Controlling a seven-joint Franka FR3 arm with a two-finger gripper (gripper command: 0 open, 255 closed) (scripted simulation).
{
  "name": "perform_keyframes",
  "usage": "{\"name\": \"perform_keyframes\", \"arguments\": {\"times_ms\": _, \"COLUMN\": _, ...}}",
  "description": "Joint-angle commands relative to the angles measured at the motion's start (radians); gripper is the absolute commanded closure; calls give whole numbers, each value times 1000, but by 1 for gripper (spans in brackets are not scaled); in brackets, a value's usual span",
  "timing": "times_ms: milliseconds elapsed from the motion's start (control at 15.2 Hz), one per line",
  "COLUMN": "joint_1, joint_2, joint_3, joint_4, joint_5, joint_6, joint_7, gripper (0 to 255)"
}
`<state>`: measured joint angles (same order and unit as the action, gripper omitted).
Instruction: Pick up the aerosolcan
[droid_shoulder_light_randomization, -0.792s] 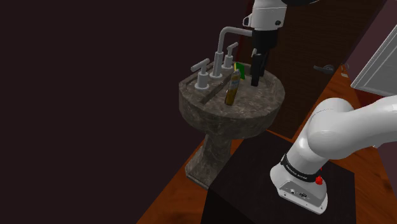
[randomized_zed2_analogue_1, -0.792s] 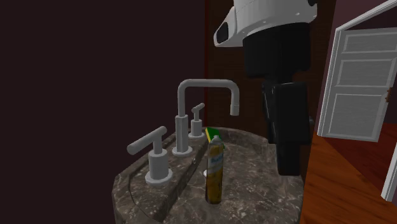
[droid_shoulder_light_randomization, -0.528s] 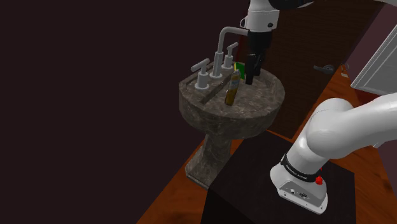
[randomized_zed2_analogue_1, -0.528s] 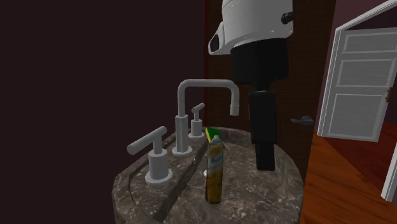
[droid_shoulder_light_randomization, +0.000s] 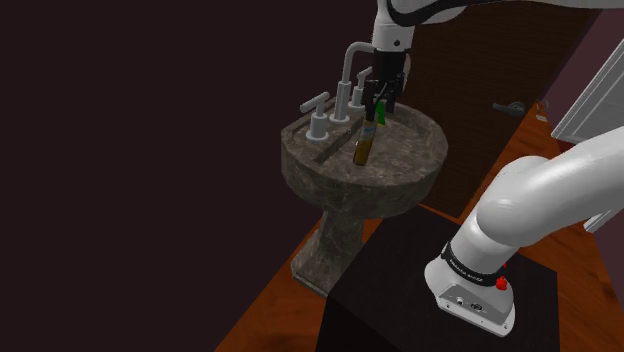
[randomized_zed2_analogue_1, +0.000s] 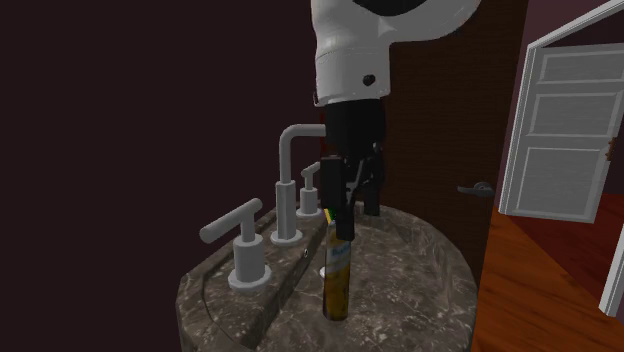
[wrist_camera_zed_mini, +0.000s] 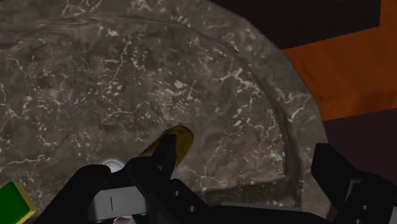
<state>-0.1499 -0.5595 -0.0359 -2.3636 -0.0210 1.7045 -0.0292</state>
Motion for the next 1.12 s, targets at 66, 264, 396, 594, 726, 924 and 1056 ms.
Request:
{"name": "perform_keyframes", "arguments": {"times_ms": 66, "joint_1": -37, "joint_2": 82, "joint_3": -29, "joint_4": 33, "joint_5": -12, "joint_6": 67, "joint_7": 28, "gripper": 0}}
{"name": "perform_keyframes", "arguments": {"times_ms": 264, "joint_1": -71, "joint_2": 162, "joint_3": -58, "joint_4": 76, "joint_5": -18, "joint_6": 122, "joint_7": 56, "gripper": 0}}
{"name": "perform_keyframes", "arguments": {"times_ms": 396, "joint_1": -92, "joint_2": 214, "joint_3": -78, "joint_4": 107, "joint_5": -20, "joint_6": 155, "joint_7": 74, "gripper": 0}}
{"name": "perform_keyframes", "arguments": {"times_ms": 594, "joint_1": -116, "joint_2": 276, "joint_3": -103, "joint_4": 147, "joint_5": -19, "joint_6": 191, "joint_7": 94, "gripper": 0}}
{"name": "perform_keyframes", "arguments": {"times_ms": 726, "joint_1": -116, "joint_2": 281, "joint_3": -104, "joint_4": 125, "joint_5": -19, "joint_6": 218, "joint_7": 94, "gripper": 0}}
{"name": "perform_keyframes", "arguments": {"times_ms": 924, "joint_1": -116, "joint_2": 291, "joint_3": -105, "joint_4": 94, "joint_5": -19, "joint_6": 259, "joint_7": 93, "gripper": 0}}
{"name": "perform_keyframes", "arguments": {"times_ms": 1056, "joint_1": -116, "joint_2": 302, "joint_3": -106, "joint_4": 68, "joint_5": -19, "joint_6": 295, "joint_7": 92, "gripper": 0}}
